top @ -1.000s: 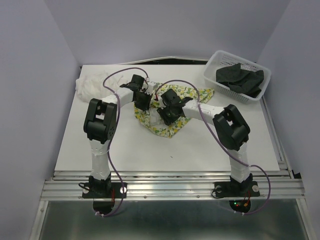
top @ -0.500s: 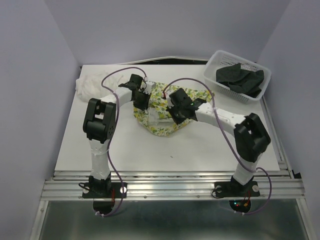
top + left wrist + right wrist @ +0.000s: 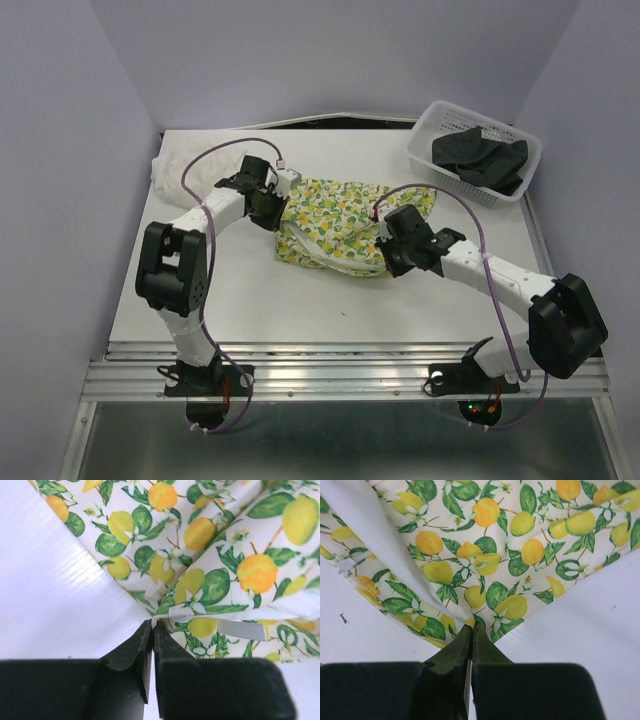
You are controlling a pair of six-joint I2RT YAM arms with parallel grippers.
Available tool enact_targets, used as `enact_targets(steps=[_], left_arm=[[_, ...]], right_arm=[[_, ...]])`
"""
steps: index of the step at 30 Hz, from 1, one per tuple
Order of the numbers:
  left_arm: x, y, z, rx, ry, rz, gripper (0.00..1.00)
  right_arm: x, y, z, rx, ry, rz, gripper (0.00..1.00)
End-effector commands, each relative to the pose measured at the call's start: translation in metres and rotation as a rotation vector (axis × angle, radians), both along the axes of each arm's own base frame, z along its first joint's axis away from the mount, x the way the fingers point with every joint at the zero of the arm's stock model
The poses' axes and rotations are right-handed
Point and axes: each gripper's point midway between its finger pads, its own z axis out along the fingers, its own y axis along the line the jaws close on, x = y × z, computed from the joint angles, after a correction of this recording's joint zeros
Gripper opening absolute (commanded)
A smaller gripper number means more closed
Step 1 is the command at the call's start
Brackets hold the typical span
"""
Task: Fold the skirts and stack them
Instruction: Flatten the skirt out
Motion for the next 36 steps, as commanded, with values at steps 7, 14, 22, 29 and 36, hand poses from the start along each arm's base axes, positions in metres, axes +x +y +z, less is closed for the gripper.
enact_targets(steps=[7,14,22,29,36], left_arm=[[-0.056,-0.006,0.050,-0.030,-0.142,-0.234,0.51],[-0.088,-0.014,0.056,-0.039,-0.172,-0.235,0.59],[-0.097,-0.023,0.049,-0.146,-0.083,-0.081,0.63],[-0.098,-0.025,0.045,-0.149,-0.058,-0.075,0.64],[-0.095,-0.025,0.039,-0.142,-0.039,-0.067,0.65]], right_arm=[[-0.013,0.030,0.019,0.121,0.011,0.211,0.43],[-0.004,0.044,0.042,0.147,-0.039,0.307,0.53],[0.034,0.063,0.033,0.079,-0.102,0.313,0.42],[0.039,0.074,0.009,0.011,-0.081,0.386,0.47],[0.039,0.074,-0.005,-0.066,-0.099,0.442,0.49]])
